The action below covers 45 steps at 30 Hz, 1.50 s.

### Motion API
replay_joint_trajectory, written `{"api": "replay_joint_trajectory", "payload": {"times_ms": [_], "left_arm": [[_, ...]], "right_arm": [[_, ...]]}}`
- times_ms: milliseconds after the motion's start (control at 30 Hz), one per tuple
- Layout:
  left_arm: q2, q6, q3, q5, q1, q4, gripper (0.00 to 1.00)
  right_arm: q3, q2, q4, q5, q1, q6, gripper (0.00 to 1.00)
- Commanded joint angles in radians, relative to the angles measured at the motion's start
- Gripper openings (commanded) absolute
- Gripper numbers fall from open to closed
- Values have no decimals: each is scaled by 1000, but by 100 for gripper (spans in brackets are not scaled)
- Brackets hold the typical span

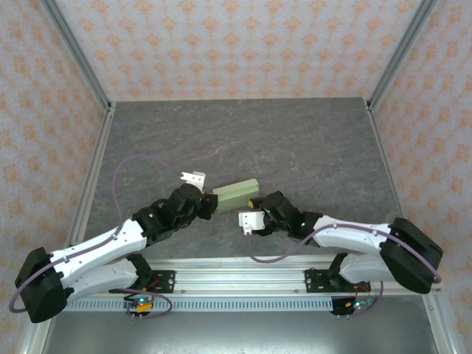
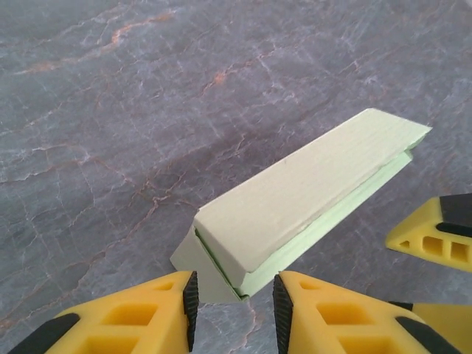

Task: Fold the paper box

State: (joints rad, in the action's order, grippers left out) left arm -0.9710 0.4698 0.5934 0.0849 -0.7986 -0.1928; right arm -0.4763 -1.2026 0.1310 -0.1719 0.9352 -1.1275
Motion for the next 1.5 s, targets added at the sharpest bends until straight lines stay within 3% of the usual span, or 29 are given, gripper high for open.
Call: {"api": "replay_joint_trajectory", "payload": {"times_ms": [0, 67, 200, 233, 467, 667, 733, 767, 833, 933, 1067, 1267, 1467], "left_arm": [[3, -3, 16, 27, 1, -55, 35], [7, 9, 30, 16, 7, -65, 37], [4, 89, 87, 64, 22, -119, 98], [-2, 100, 98, 83, 26, -128, 100], [-96, 161, 154, 113, 97, -161, 100], [-181, 205, 157, 62, 166, -136, 100], [-211, 214, 158, 40, 184, -128, 100], [-224, 218, 158, 29, 188, -119, 100], [-246, 219, 155, -6, 188, -94, 100], [-277, 215, 156, -53, 188, -76, 100], [-314, 221, 126, -87, 188, -36, 100], [-347, 233, 73, -101, 188, -6, 99], [-348, 210, 54, -84, 188, -8, 99]], "right_arm": [[-1, 103, 36, -64, -6, 21, 65], [-21, 130, 14, -88, -20, 4, 67], [-66, 106, 33, -111, -55, -55, 72], [-84, 89, 32, -117, -61, -70, 72], [-222, -93, 0, -185, -97, -144, 76], [-313, -242, -90, -198, -127, -208, 74], [-317, -276, -112, -202, -128, -224, 66], [-313, -285, -128, -218, -127, -246, 56], [-275, -295, -85, -220, -121, -247, 44], [-190, -302, 64, -179, -109, -231, 42], [-170, -318, 75, -168, -105, -213, 39], [-155, -284, 93, -194, -110, -142, 41], [-182, -124, -6, -389, -196, -43, 45]]}}
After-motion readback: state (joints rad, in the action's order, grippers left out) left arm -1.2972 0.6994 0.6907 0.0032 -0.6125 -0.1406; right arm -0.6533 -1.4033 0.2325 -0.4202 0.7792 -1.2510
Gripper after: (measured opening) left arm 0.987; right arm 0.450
